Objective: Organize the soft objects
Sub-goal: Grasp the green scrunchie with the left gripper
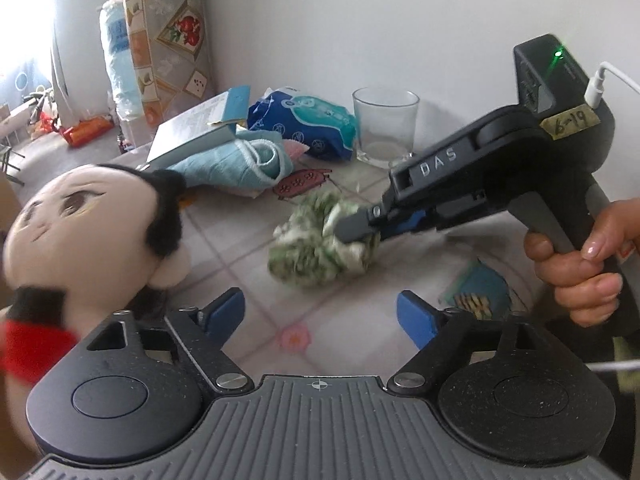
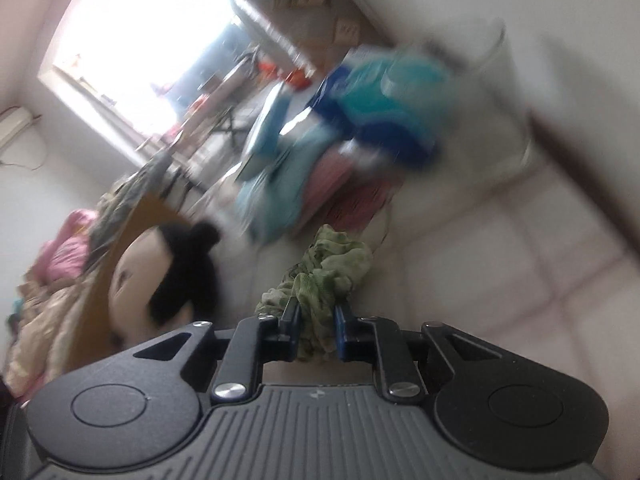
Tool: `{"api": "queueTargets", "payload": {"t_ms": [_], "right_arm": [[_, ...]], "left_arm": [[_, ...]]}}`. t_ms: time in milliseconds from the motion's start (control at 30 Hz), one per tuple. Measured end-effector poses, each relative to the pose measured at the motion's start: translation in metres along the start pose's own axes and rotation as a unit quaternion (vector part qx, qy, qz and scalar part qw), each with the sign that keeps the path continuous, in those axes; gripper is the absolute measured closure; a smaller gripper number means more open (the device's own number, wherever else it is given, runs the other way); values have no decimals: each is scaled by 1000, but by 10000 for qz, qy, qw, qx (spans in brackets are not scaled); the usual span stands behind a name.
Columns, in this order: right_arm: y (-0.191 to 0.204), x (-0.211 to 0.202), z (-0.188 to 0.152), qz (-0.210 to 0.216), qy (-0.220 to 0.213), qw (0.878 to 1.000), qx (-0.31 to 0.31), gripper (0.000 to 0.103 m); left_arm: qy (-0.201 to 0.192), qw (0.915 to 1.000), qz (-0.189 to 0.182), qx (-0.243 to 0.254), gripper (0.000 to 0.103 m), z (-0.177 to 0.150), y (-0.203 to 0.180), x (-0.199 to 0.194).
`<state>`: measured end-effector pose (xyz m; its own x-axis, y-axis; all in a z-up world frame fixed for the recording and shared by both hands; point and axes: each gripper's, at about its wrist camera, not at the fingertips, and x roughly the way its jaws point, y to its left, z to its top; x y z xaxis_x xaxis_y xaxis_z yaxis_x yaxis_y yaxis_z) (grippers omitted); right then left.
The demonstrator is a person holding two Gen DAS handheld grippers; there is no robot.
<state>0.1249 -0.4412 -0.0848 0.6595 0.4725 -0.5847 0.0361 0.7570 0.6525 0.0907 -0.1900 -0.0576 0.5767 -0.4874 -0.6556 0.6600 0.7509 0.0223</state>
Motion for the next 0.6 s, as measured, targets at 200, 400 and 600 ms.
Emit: {"api": "queueTargets", "payload": {"t_ms": [200,400,600], "right_arm": [[22,2,-33,642,820,9945,94,85],[55,8,-47,827,1233,9884,-313,82],[67,-8,-45,621,1234,9892,-482,44]], "left_arm": [[73,10000,28,-22,8,-22,-3,-27],[100,9997,109,-213,4,-29,4,-22],[278,9987,12,-430,7,-26,14,1]]}}
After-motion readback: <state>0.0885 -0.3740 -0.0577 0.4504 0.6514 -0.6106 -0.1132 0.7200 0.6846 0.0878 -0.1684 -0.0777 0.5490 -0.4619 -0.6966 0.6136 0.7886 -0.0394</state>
